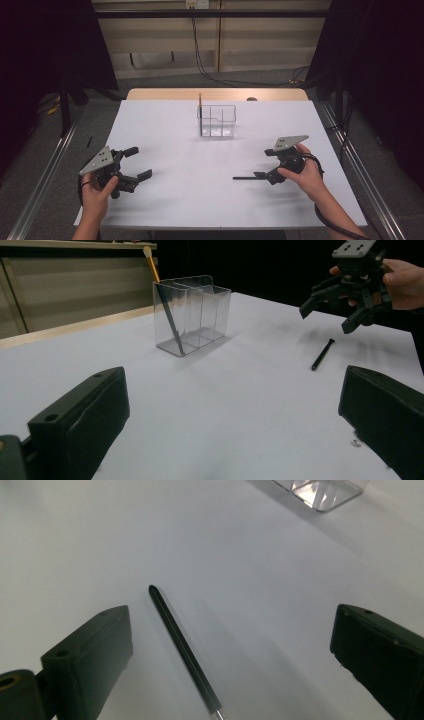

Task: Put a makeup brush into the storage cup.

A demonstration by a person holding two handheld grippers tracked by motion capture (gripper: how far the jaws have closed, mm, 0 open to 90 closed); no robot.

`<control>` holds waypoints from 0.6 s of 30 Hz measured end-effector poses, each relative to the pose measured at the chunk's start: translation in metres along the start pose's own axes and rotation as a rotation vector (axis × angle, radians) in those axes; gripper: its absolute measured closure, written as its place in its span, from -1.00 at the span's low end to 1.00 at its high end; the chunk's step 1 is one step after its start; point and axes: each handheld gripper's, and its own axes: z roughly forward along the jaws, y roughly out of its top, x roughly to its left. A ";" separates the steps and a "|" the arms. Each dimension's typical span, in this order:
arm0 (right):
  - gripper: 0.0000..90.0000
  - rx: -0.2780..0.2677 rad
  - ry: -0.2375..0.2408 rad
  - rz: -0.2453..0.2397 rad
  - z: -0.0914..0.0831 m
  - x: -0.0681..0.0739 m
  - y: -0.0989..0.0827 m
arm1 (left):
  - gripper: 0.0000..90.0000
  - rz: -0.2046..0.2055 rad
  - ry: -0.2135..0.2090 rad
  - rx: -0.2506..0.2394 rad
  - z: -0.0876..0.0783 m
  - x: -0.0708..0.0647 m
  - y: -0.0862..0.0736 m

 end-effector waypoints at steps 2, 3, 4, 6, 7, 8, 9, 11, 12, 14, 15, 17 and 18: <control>-0.93 0.043 -0.001 -0.005 0.001 -0.001 0.001 | -1.00 -0.003 0.000 -0.001 0.000 0.000 0.000; -0.92 0.059 -0.002 -0.008 0.001 -0.002 0.002 | -1.00 -0.003 -0.004 -0.001 0.000 0.000 0.000; -0.92 0.080 -0.001 -0.013 0.002 -0.002 0.002 | -1.00 0.000 -0.003 -0.001 0.000 0.000 0.000; -0.92 0.124 0.000 -0.029 0.003 -0.002 0.003 | -1.00 -0.001 -0.002 -0.001 0.000 0.001 0.000; -0.92 0.144 0.002 -0.036 0.003 -0.003 0.004 | -1.00 -0.003 -0.002 0.000 0.000 0.001 0.000; -0.90 0.161 0.003 -0.042 0.003 -0.002 0.005 | -1.00 -0.003 -0.002 0.000 0.000 0.001 0.000; -0.87 0.187 0.001 -0.053 0.004 -0.003 0.005 | -1.00 -0.003 -0.004 0.000 0.000 0.001 0.000; -0.85 0.228 0.003 -0.044 0.004 -0.002 0.007 | -1.00 -0.005 -0.003 -0.001 0.000 0.000 0.000; -0.84 0.241 0.007 -0.048 0.005 -0.002 0.007 | -1.00 -0.004 -0.004 0.000 0.000 0.000 0.000; -0.83 0.277 -0.002 -0.055 0.005 -0.002 0.008 | -1.00 -0.007 -0.004 0.000 0.000 0.000 0.000; -0.83 0.288 -0.001 -0.060 0.005 -0.002 0.008 | -1.00 -0.007 -0.002 0.003 0.001 0.000 0.000; -0.81 0.310 0.003 -0.065 0.005 -0.002 0.009 | -1.00 -0.007 -0.001 0.004 0.001 0.000 0.000; -0.80 0.321 0.000 -0.059 0.005 -0.001 0.010 | -1.00 -0.007 -0.001 0.003 0.001 0.000 0.000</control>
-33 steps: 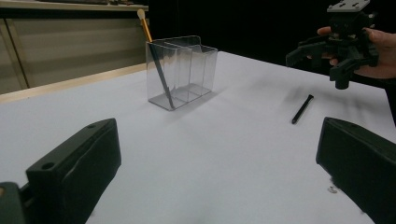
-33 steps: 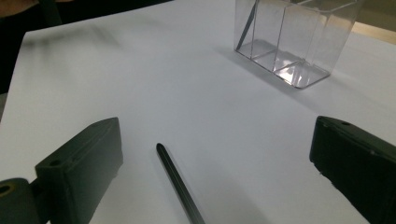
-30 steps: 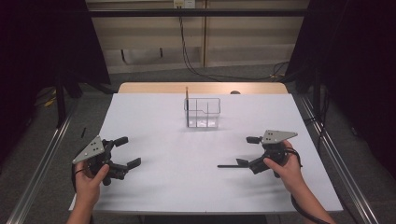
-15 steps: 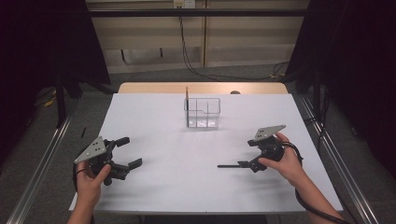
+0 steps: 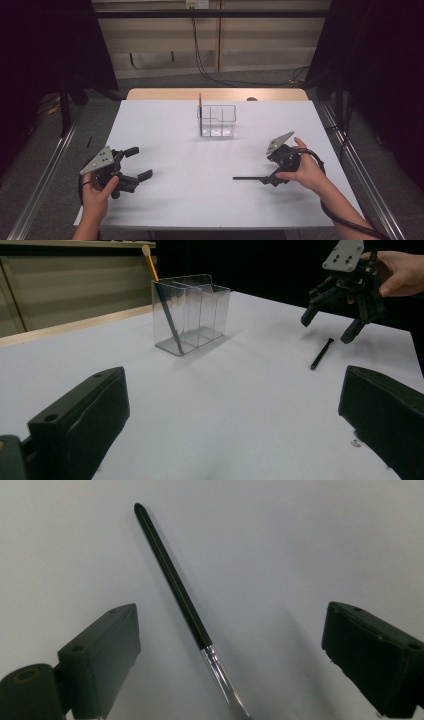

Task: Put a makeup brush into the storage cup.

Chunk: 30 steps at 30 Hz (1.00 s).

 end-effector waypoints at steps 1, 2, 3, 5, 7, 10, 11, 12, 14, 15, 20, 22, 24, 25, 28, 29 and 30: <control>-0.80 0.011 -0.001 -0.011 0.000 -0.001 0.000 | -1.00 0.000 0.000 0.000 0.000 0.000 0.000; -0.79 0.022 0.006 -0.010 0.000 -0.001 0.001 | -1.00 0.002 -0.004 0.000 0.000 0.000 0.000; -0.78 0.040 0.011 -0.015 0.001 -0.001 0.001 | -1.00 0.001 -0.003 0.000 0.000 0.000 0.000; -0.74 0.075 0.001 -0.036 0.001 -0.001 0.002 | -1.00 0.002 -0.003 -0.001 0.001 0.000 0.000; -0.71 0.096 0.000 -0.051 0.001 -0.001 0.003 | -1.00 0.003 -0.005 -0.001 0.001 0.000 0.000; -0.62 0.129 -0.001 -0.053 0.001 0.000 0.004 | -1.00 0.000 -0.006 -0.002 0.001 0.000 0.000; -0.62 0.143 0.001 -0.062 0.001 0.000 0.004 | -1.00 0.000 -0.006 -0.001 0.001 0.000 0.000; -0.58 0.148 0.002 -0.061 0.002 -0.001 0.004 | -1.00 0.001 -0.007 -0.002 0.001 0.000 0.000; -0.49 0.175 0.005 -0.066 0.002 0.000 0.004 | -1.00 0.001 -0.006 -0.001 0.001 0.000 0.000; -0.42 0.186 0.006 -0.078 0.002 0.000 0.004 | -1.00 0.000 -0.008 -0.001 0.001 0.000 0.000; -0.09 0.239 0.009 -0.099 0.003 0.001 0.004 | -1.00 0.001 -0.007 0.005 0.002 0.000 0.000; 0.07 0.261 0.001 -0.112 0.003 0.001 0.005 | -1.00 -0.005 -0.008 0.005 0.002 0.000 0.000; 0.20 0.269 -0.001 -0.141 0.003 0.001 0.004 | -1.00 -0.004 -0.010 0.004 0.002 0.000 0.000; 0.21 0.270 -0.002 -0.139 0.004 0.002 0.005 | -1.00 -0.005 -0.011 0.003 0.002 0.000 0.000; 0.33 0.290 0.005 -0.158 0.004 0.003 0.007 | -1.00 -0.005 -0.011 0.004 0.003 0.000 0.000; 0.38 0.297 0.008 -0.158 0.004 0.004 0.008 | -1.00 -0.011 -0.010 0.001 0.003 -0.001 0.000; 0.45 0.304 0.010 -0.168 0.005 0.005 0.009 | -1.00 0.000 -0.013 0.006 0.003 0.000 0.001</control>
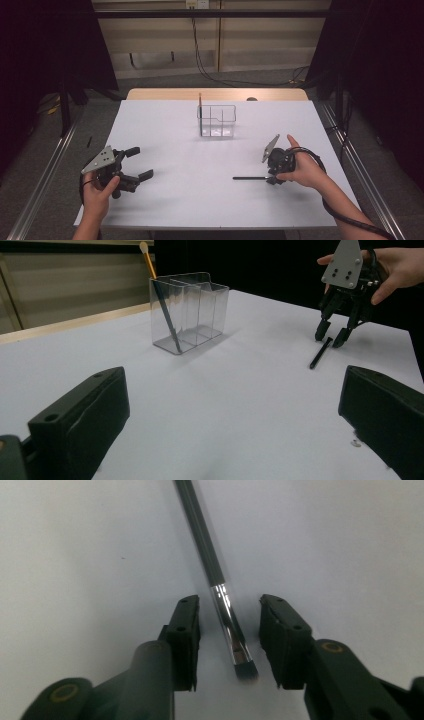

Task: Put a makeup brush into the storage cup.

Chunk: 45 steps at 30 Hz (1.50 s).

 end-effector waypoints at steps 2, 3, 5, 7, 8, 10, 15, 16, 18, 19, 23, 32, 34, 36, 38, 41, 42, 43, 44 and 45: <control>0.62 0.010 0.007 -0.019 0.000 0.001 0.002 | -1.00 -0.002 -0.002 -0.001 0.000 0.000 0.000; 0.66 0.023 0.011 -0.029 0.000 0.002 0.004 | -0.99 -0.001 -0.003 -0.002 0.001 0.000 0.000; 0.70 0.042 0.010 -0.030 0.001 0.003 0.007 | -0.99 0.001 -0.005 0.002 0.001 -0.001 0.000; 0.75 0.058 0.011 -0.043 0.001 0.003 0.009 | -0.99 0.005 -0.007 0.006 0.002 -0.001 0.000; 0.80 0.057 0.012 -0.037 0.001 0.004 0.009 | -0.99 0.006 -0.011 0.008 0.002 -0.001 0.000; 0.88 0.055 0.023 -0.009 0.001 0.004 0.009 | -0.99 0.007 -0.012 0.005 0.002 -0.001 0.000; 0.88 0.039 0.032 0.027 0.001 0.003 0.006 | -0.98 0.006 -0.010 0.007 0.002 -0.001 0.000; 0.88 0.039 0.033 0.027 0.001 0.002 0.006 | -0.98 0.007 -0.011 0.009 0.002 -0.001 0.000; 0.88 0.036 0.028 0.019 0.001 0.004 0.007 | -0.98 0.007 -0.011 0.010 0.003 -0.001 0.000; 0.88 0.043 0.026 0.013 0.001 0.003 0.007 | -0.98 0.008 -0.011 0.011 0.003 -0.001 0.000; 0.88 0.051 0.022 0.003 0.001 0.004 0.008 | -0.98 0.004 -0.011 0.014 0.003 -0.001 0.000; 0.88 0.045 0.046 -0.009 -0.003 0.006 0.008 | -0.98 0.004 -0.013 0.014 0.001 0.000 -0.001; 0.88 0.032 0.050 -0.010 -0.004 0.006 0.009 | -0.98 0.005 -0.013 0.018 0.002 0.000 -0.001; 0.88 0.022 0.050 -0.021 -0.007 0.006 0.010 | -0.98 0.001 -0.012 0.021 0.003 0.000 -0.001; 0.88 0.008 0.054 -0.018 -0.009 0.006 0.011 | -0.98 0.001 -0.011 0.022 0.003 -0.001 -0.001; 0.89 0.006 0.055 -0.018 -0.012 0.007 0.013 | -0.98 0.005 -0.014 0.024 0.004 -0.001 -0.001; 0.89 0.003 0.054 -0.027 -0.012 0.007 0.014 | -0.98 0.006 -0.014 0.024 0.004 -0.001 -0.001; 0.88 0.005 0.057 -0.026 -0.013 0.007 0.015 | -0.98 -0.004 -0.013 0.021 0.004 -0.001 -0.001; 0.88 -0.001 0.055 -0.029 -0.013 0.008 0.016 | -0.98 0.001 -0.010 0.026 0.005 -0.001 -0.001; 0.88 -0.008 0.057 -0.033 -0.014 0.008 0.016 | -0.98 0.001 -0.014 0.028 0.005 -0.001 -0.002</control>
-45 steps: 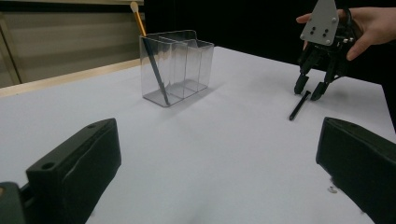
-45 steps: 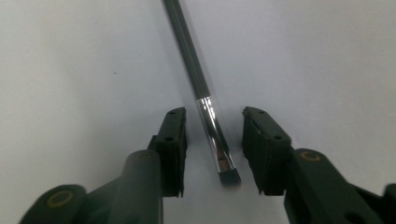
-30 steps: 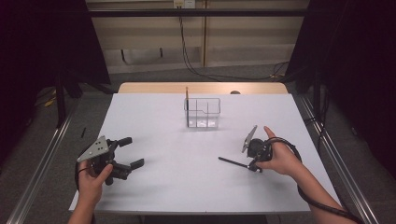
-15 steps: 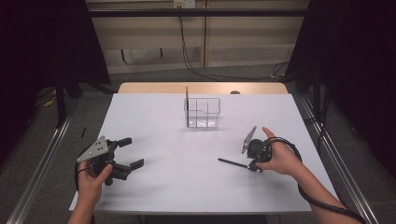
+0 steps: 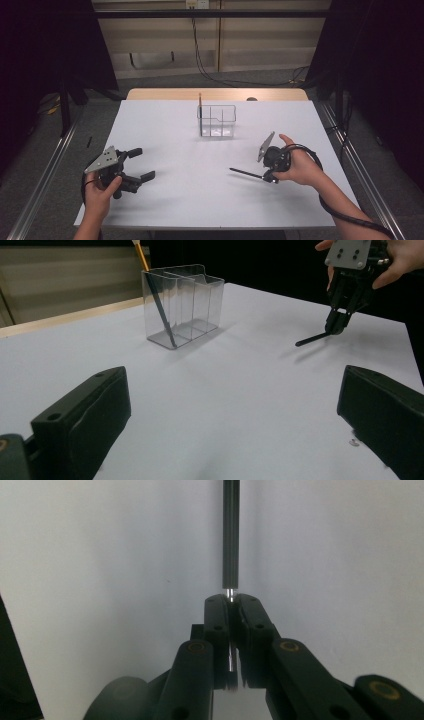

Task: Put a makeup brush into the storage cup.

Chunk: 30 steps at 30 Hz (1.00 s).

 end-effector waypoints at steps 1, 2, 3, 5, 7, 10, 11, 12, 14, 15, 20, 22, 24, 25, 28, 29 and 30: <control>0.88 -0.004 0.002 0.010 -0.001 0.001 0.001 | -0.98 -0.003 0.000 0.001 0.000 0.000 0.000; 0.88 0.000 0.001 0.001 -0.001 0.001 0.002 | -0.98 -0.002 0.000 0.003 0.000 0.000 0.000; 0.88 -0.003 0.002 0.007 -0.001 0.002 0.003 | -0.98 -0.002 0.000 0.003 0.001 0.000 0.000; 0.88 -0.002 0.003 -0.011 -0.002 0.002 0.005 | -0.98 -0.003 -0.002 0.004 0.001 0.000 0.000; 0.88 -0.004 0.003 -0.016 -0.002 0.004 0.007 | -0.98 -0.003 -0.003 0.003 0.002 0.000 0.000; 0.88 -0.009 0.003 -0.013 -0.002 0.006 0.010 | -0.99 -0.001 -0.005 0.006 0.002 0.000 0.000; 0.89 -0.009 0.005 -0.024 -0.003 0.006 0.011 | -0.99 0.002 -0.003 0.007 0.003 0.000 0.000; 0.88 -0.016 0.006 -0.023 -0.003 0.006 0.012 | -0.98 -0.002 -0.004 0.007 0.003 0.000 0.000; 0.88 -0.021 0.006 -0.032 -0.003 0.007 0.013 | -0.99 -0.001 -0.006 0.006 0.004 0.000 0.001; 0.88 -0.023 0.008 -0.025 -0.004 0.008 0.014 | -0.98 -0.001 -0.006 0.008 0.004 -0.001 0.001; 0.88 -0.030 0.006 -0.049 -0.005 0.012 0.022 | -0.99 -0.002 -0.020 0.003 0.008 -0.001 0.002; 0.88 -0.031 0.008 -0.060 -0.005 0.013 0.026 | -0.99 -0.003 -0.021 0.002 0.008 -0.001 0.002; 0.88 -0.042 0.007 -0.068 -0.005 0.015 0.030 | -0.98 0.001 -0.021 0.003 0.009 -0.001 0.003; 0.88 -0.036 0.015 -0.068 -0.006 0.016 0.032 | -0.99 0.001 -0.025 0.004 0.010 -0.001 0.003; 0.88 -0.054 0.018 -0.087 -0.005 0.018 0.037 | -0.99 0.000 -0.027 0.012 0.012 -0.002 0.003; 0.88 -0.048 0.019 -0.086 -0.005 0.019 0.038 | -0.99 0.005 -0.029 0.016 0.013 -0.003 0.003; 0.88 -0.050 0.020 -0.097 -0.004 0.020 0.040 | -0.99 0.004 -0.028 0.016 0.013 -0.004 0.003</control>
